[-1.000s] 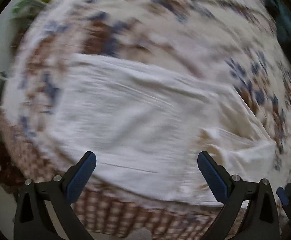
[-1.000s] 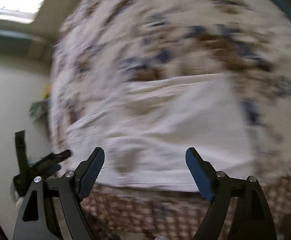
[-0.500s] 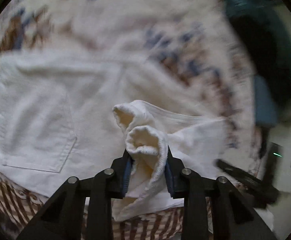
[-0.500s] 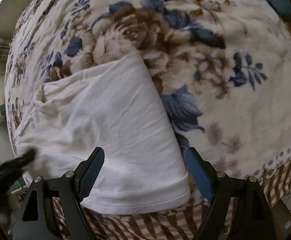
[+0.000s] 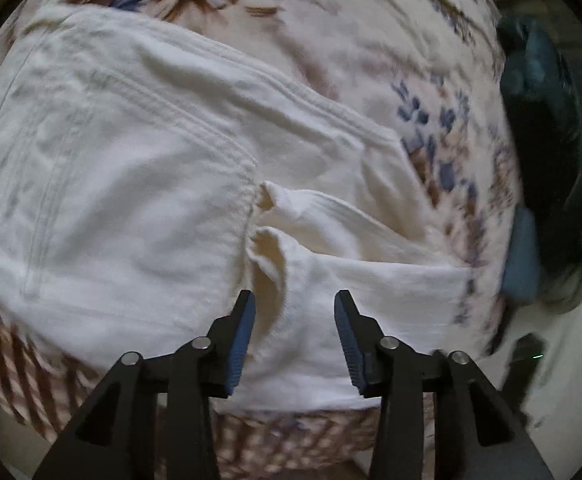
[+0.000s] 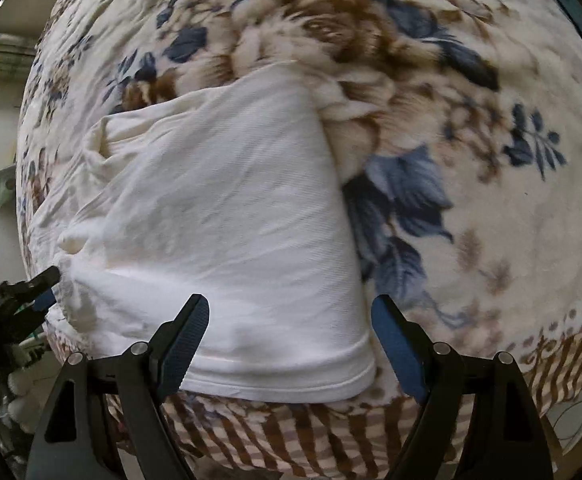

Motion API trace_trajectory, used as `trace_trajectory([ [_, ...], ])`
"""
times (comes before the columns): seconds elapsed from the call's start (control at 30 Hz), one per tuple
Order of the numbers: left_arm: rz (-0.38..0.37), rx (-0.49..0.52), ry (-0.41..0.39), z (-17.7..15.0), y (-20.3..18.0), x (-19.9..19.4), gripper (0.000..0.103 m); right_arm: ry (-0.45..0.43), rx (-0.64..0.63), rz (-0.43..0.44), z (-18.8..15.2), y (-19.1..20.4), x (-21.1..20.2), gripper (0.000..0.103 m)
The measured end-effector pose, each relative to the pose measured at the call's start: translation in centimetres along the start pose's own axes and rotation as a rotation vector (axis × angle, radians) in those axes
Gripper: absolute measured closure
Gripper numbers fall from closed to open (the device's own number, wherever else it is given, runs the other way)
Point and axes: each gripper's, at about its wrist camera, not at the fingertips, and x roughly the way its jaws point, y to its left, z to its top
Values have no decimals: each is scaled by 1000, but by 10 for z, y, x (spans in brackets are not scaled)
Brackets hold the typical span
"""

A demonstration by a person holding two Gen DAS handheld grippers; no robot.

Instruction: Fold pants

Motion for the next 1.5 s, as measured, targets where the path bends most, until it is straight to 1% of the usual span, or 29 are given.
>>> trace_trajectory([
  [0.03,-8,-2,-1,0,-2,-1,52,6,1,-1,0,2,2,18],
  [0.07,21,6,7,2,-7,2,48,12,3,-3,1,3,5,18],
  [0.13,66,28,27,4,-14,18,48,22,11,-14,4,6,7,18],
  [0.17,80,48,30,4,-19,27,58,25,17,-18,4,6,9,18],
  [0.2,97,70,16,5,-25,32,73,30,23,-23,5,4,11,18],
  [0.23,103,104,4,3,-33,35,97,35,30,-28,5,3,13,18],
  [0.27,93,132,-16,0,-40,31,97,39,39,-33,5,3,15,18],
  [0.3,70,152,-41,-3,-46,26,97,42,44,-37,5,0,16,18],
  [0.37,-39,238,-92,-16,-70,5,97,48,48,-47,4,-5,18,18],
  [0.47,-217,300,-87,-32,-93,-16,97,62,74,-49,1,-15,25,18],
  [0.5,-223,305,-96,-33,-94,-20,97,66,87,-46,-2,-23,23,18],
  [0.53,-206,306,-114,-30,-92,-23,97,72,101,-41,-3,-26,25,18],
  [0.63,33,289,-177,-9,-49,-20,97,78,114,-32,-7,-29,24,18],
  [0.7,207,208,-140,12,-5,-1,97,73,98,-39,-9,-24,21,18],
  [0.73,234,156,-116,20,19,1,97,67,80,-50,-10,-20,18,18],
  [0.77,244,103,-96,27,39,0,97,61,56,-59,-10,-14,14,18],
  [0.83,258,48,-93,31,57,-7,96,49,6,-63,-9,1,6,18],
  [0.9,224,27,-110,30,61,-18,95,37,-53,-38,-11,22,-3,18],
  [1.0,127,17,-82,33,49,-15,81,40,-228,-15,0,67,-11,18],
  [1.07,63,27,-43,38,32,-1,68,34,-399,-58,14,101,-10,18],
  [1.13,34,44,8,44,14,17,65,37,-585,-123,30,134,0,18],
  [1.17,32,60,30,47,10,22,65,50,-695,-177,34,149,10,18],
  [1.2,47,83,53,49,4,29,65,71,-761,-214,40,157,17,19],
  [1.27,127,122,58,52,-5,41,67,108,-934,-325,42,174,39,26],
  [1.3,145,130,50,52,-6,43,68,122,-983,-350,41,178,45,47],
  [1.33,148,138,34,51,-9,44,86,132,-1038,-386,39,181,54,71],
  [1.37,128,169,6,49,-14,39,87,124,-1078,-436,37,181,60,74],
  [1.4,128,205,-35,45,-19,33,87,114,-1083,-428,36,181,60,78],
  [1.5,107,272,-129,32,-35,11,88,44,-1053,-407,30,177,49,83],
])
